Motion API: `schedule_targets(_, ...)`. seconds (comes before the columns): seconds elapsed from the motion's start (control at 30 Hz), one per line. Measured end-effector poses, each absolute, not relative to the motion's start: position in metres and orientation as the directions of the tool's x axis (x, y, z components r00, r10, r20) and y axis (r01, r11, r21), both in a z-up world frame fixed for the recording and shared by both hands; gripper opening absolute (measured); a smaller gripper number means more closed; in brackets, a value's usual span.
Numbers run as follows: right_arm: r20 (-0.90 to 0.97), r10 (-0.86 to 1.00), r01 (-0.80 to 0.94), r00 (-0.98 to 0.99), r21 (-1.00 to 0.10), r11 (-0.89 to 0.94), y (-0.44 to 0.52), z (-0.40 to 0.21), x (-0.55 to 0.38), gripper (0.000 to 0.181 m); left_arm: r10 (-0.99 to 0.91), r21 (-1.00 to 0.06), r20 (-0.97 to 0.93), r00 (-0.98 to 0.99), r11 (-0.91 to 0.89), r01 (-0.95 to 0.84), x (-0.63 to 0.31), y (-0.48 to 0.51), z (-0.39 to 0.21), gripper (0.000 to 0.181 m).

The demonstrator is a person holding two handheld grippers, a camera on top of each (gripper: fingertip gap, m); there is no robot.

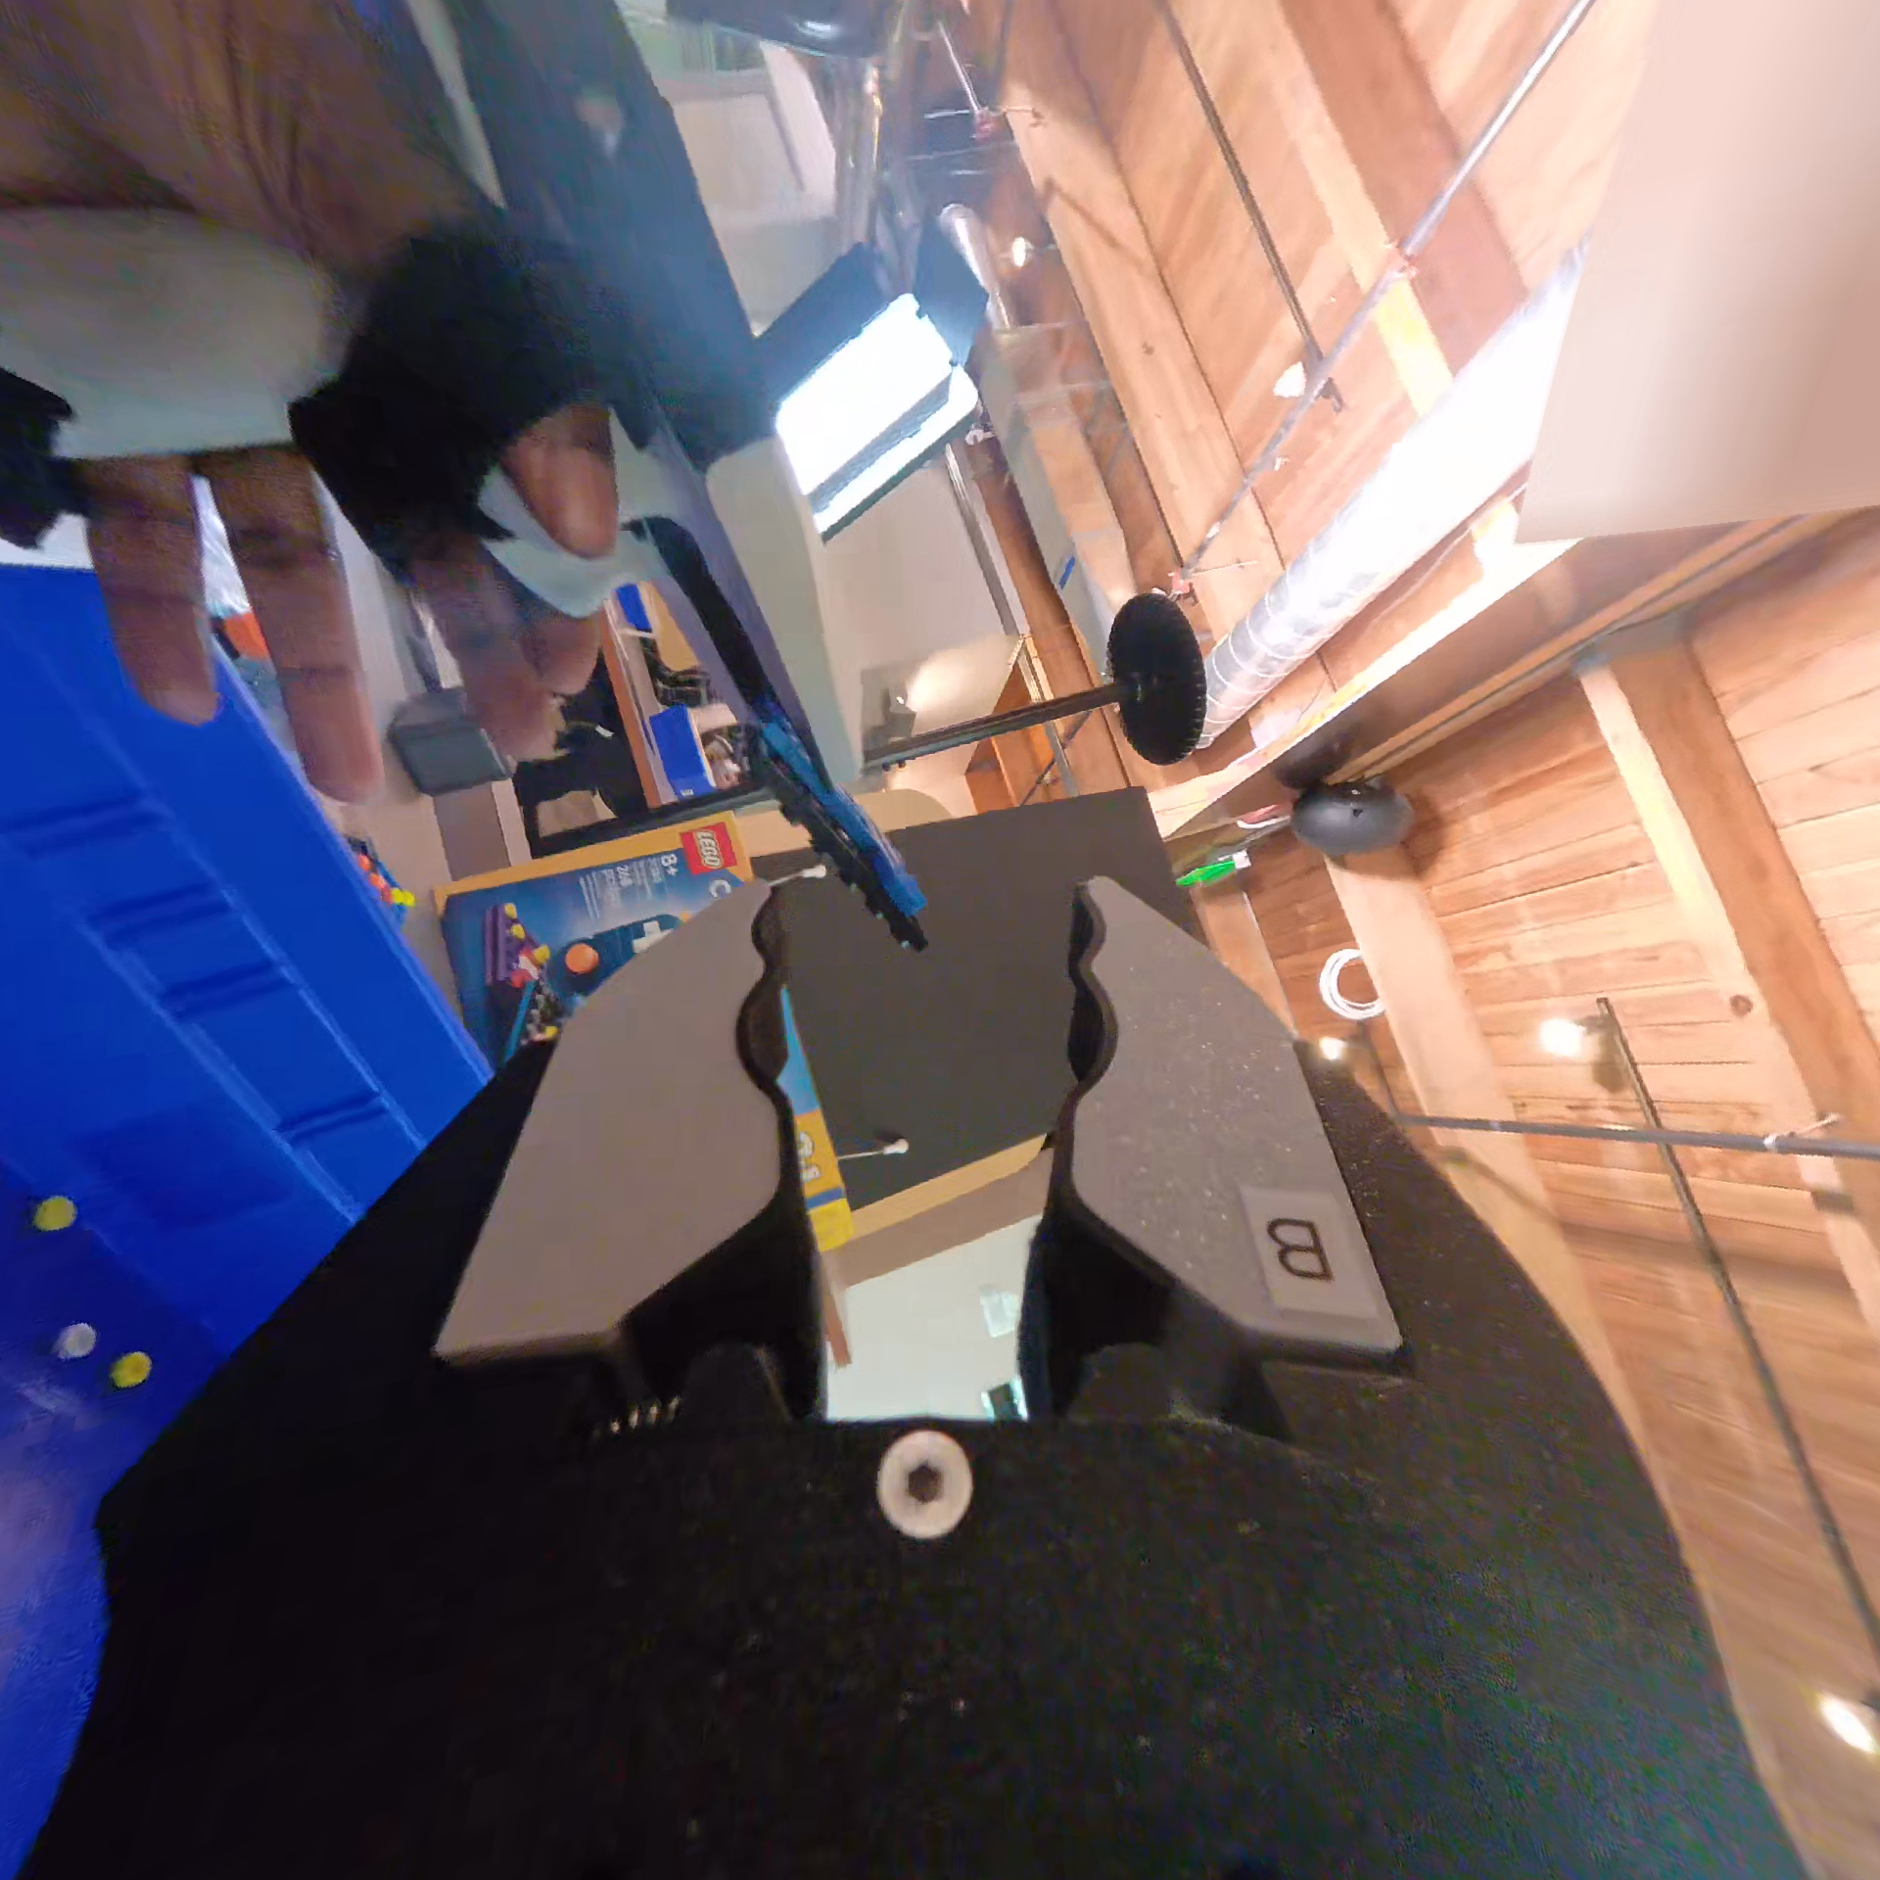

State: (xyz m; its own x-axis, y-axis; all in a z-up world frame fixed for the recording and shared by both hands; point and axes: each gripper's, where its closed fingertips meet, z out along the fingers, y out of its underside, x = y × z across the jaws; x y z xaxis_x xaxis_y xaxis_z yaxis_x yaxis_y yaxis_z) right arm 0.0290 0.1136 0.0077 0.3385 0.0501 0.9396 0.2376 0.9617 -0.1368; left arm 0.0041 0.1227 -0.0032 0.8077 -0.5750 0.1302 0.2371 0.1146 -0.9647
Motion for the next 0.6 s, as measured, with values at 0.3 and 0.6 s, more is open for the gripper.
schedule_targets(0.3,0.955,-0.215,0.315,0.203,0.144,0.938,0.111,-0.006,0.019,0.043,-0.584,-0.968,0.122,0.802,0.11,0.227,0.01,0.117,0.0,0.031)
schedule_targets(0.6,0.993,-0.017,0.235,0.115,-0.01,0.972,0.12,-0.011,0.025,0.038,-0.666,-0.953,0.284,0.69,-0.114,0.282,0.007,0.115,-0.016,0.032)
